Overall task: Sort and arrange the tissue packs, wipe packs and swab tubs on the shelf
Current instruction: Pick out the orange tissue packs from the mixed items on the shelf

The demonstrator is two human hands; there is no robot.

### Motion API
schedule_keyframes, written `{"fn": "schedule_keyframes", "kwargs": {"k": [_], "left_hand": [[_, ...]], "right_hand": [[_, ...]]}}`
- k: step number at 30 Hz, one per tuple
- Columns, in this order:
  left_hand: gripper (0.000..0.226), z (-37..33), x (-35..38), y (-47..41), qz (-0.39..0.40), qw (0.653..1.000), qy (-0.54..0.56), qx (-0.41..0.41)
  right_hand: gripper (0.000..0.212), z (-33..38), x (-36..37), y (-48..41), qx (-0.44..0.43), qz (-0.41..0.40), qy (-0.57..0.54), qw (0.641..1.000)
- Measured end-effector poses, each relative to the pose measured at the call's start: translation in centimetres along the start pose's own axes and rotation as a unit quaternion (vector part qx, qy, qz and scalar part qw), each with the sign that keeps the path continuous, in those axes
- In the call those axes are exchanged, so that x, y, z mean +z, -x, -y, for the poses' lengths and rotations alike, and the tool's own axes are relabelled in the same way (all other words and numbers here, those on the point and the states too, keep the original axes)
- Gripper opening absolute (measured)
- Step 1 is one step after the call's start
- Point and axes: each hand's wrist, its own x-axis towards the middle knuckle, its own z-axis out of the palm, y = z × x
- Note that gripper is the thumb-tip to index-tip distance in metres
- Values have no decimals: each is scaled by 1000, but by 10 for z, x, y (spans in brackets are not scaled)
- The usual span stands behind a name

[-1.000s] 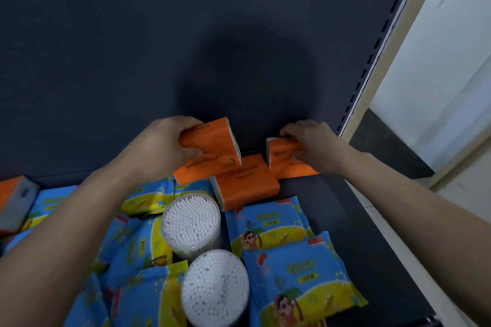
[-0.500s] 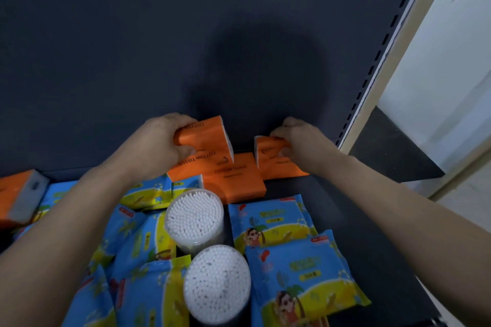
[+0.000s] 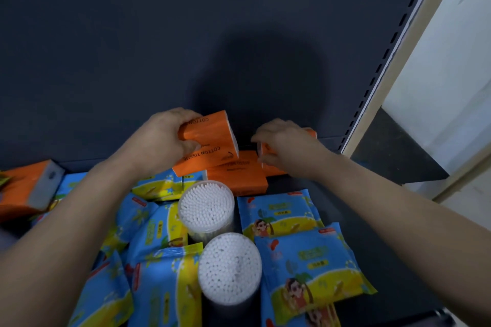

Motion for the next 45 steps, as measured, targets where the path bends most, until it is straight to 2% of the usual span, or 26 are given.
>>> {"fn": "schedule_keyframes", "kwargs": {"k": [4,10,15,20,27,30,32,36,40,45], "left_hand": [[44,6,-6,8,-11,1000,-8,-2],[45,16,-12,18,-11,1000,-29,-6],[44,16,-11,18,-5,1000,-27,-6],[43,6,-12,12,0,1000,-21,-7],[44,7,-13,19,3,999,-44,-12],[44,0,-12,19,-17,1000,-12,2],[43,-12,-5,12,-20,999,-6,29],[40,-42,24,-8,26,996,10,79],[40,-67,58,-20,75,991,13,114],[47,-85,92,-32,88,988,-48,120]], "right_hand": [[61,13,10,-18,-29,102,74,992],[68,19,14,-33,-19,166,118,979],[74,19,12,-30,-5,124,80,989],[61,0,-7,-18,22,49,21,998],[60,1,-4,-7,12,60,29,998],[60,-20,-11,7,54,44,-4,998],[65,-35,-11,17,85,61,-4,995],[60,-56,-4,29,131,82,35,987],[48,-70,-3,38,161,24,-67,984],[32,-79,-10,56,177,-38,-145,973]]}}
